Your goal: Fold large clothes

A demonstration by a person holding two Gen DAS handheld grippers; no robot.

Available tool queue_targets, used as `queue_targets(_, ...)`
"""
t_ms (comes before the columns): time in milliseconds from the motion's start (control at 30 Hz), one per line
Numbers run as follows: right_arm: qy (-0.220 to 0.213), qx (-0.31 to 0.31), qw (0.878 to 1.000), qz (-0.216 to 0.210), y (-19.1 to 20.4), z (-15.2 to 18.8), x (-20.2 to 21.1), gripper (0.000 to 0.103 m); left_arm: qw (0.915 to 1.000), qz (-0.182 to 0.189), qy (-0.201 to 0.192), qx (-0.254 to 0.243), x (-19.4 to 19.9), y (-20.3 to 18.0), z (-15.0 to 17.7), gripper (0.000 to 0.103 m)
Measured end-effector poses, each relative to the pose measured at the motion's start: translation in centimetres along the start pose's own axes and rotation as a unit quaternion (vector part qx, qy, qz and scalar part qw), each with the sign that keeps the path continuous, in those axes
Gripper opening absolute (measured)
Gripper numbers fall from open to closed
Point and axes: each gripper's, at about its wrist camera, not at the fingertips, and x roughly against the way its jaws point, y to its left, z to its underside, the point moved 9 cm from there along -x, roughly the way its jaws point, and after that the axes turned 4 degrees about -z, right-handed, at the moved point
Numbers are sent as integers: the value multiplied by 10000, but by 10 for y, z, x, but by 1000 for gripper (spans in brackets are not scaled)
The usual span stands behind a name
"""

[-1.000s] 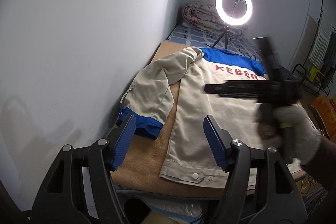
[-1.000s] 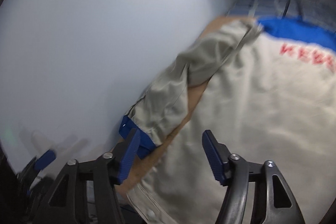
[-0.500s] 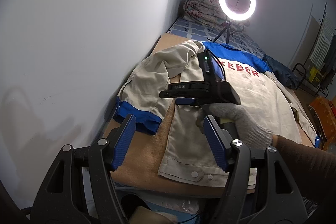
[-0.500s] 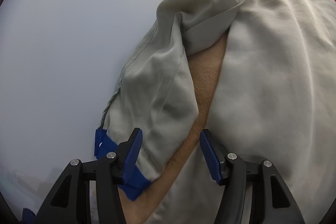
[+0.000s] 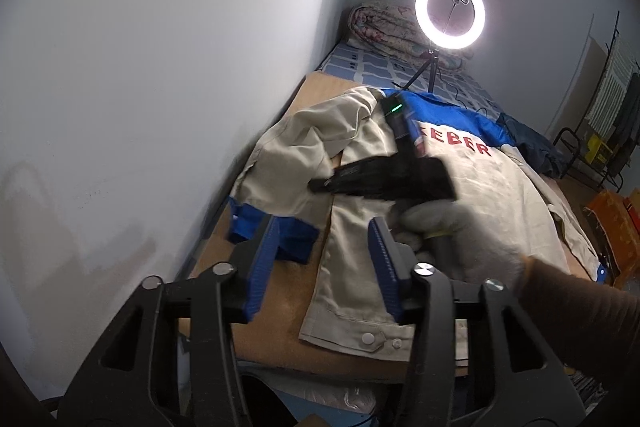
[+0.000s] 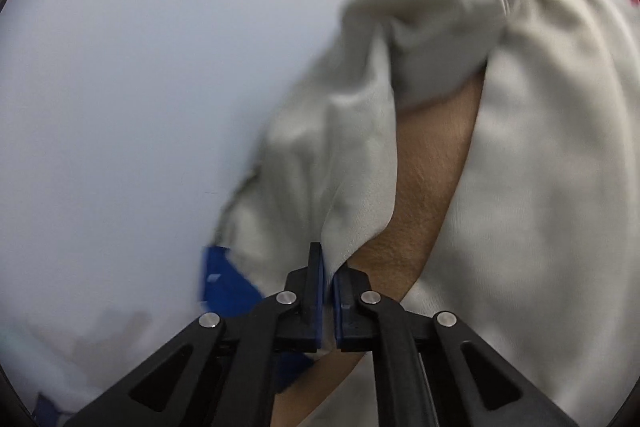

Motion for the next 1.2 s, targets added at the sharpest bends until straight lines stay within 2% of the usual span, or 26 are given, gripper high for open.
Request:
queue_targets(167, -262, 31, 9996, -87, 1, 1, 72, 0, 9998, 133, 151, -30, -9, -8, 4, 44)
queue_targets(267, -262, -18, 9996, 125, -18, 11, 92, 0, 9988, 255, 415, -37, -22, -16, 9, 44)
queue_targets(400, -85, -300, 9989, 349, -51, 30, 92, 0, 9930, 459, 1057, 244, -59, -21, 17, 44)
queue_targets(533, 0, -374, 9982, 471, -69, 42, 81, 1, 9858, 357, 1584, 427, -109, -16, 20, 44)
queue_targets(633, 27, -363, 9981, 493, -81, 39, 85, 1, 9736, 414, 2023, 976, -143, -1, 30, 44)
queue_targets(733, 16, -330, 9984, 470, -82, 40, 86, 1, 9628, 336, 2284, 1408, -170, 13, 36, 44)
queue_targets(900, -36, -272, 9988, 396, -94, 41, 80, 8, 9547, 356, 2547, 1498, -202, 3, 46, 44)
queue_targets(967, -107, -296, 9985, 459, -96, 47, 86, 20, 9546, 310, 2569, 1473, -210, 0, 47, 44)
queue_targets(1000, -146, -288, 9984, 473, -98, 48, 93, 21, 9561, 225, 2537, 1449, -214, 0, 46, 34)
queue_targets(1033, -162, -269, 9983, 481, -98, 48, 97, 21, 9574, 216, 2502, 1425, -214, -3, 45, 17)
queue_targets(1067, -168, -246, 9984, 483, -99, 50, 101, 21, 9603, 158, 2452, 1318, -214, -6, 41, 17)
queue_targets(1100, -172, -227, 9985, 471, -98, 51, 106, 21, 9656, 64, 2325, 1160, -210, -9, 35, 14)
queue_targets(1133, -172, -217, 9986, 455, -99, 52, 114, 21, 9716, -3, 2148, 988, -204, -13, 28, 6)
queue_targets(1200, -155, -181, 9988, 416, -95, 56, 116, 21, 9812, -65, 1779, 746, -190, -17, 9, 5)
